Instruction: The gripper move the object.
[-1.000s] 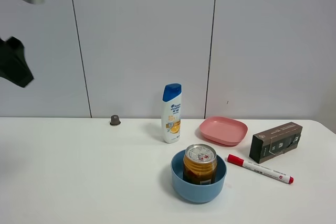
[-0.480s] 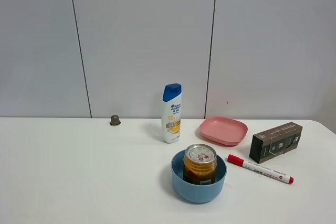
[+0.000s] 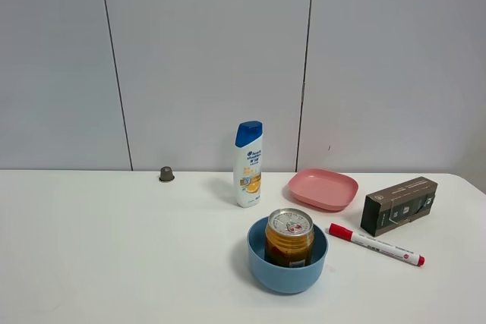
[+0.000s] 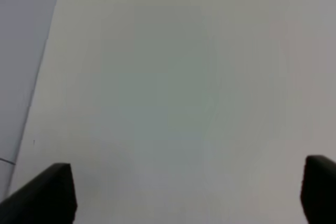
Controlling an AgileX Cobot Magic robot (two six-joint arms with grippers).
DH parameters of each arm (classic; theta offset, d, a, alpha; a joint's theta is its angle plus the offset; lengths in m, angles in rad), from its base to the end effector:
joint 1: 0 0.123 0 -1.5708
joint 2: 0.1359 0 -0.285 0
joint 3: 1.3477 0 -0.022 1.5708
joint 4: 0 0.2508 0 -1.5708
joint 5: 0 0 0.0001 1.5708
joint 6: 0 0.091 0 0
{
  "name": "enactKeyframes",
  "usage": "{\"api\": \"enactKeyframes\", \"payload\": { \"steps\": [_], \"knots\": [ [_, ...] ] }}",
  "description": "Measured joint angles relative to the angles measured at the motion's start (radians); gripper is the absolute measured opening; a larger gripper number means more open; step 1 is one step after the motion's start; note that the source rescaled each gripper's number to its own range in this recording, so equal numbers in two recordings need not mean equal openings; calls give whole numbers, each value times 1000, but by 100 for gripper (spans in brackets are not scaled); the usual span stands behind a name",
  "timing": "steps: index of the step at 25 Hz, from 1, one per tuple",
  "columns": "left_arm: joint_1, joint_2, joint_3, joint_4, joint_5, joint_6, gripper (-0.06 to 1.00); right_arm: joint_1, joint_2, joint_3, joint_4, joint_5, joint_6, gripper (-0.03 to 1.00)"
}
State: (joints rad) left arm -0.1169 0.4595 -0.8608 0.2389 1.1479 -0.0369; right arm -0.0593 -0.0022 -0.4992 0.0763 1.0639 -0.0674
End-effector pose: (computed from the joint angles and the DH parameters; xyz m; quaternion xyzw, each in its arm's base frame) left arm 0.0479 0.0142 0.3662 0.0317 0.8910 0.0852 0.4448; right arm -0.0050 0.0064 0.2770 -0.0050 0.8531 0.0051 0.5218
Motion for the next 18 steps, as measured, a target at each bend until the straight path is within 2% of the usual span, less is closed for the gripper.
{"api": "enactKeyframes", "payload": {
  "steps": [6,18],
  "knots": [
    [0,-134,171,-85,-93,-107,61,0,0,0,0,0,0,100],
    [0,-402,286,-113,-138,-98,61,0,0,0,0,0,0,100]
  ]
}}
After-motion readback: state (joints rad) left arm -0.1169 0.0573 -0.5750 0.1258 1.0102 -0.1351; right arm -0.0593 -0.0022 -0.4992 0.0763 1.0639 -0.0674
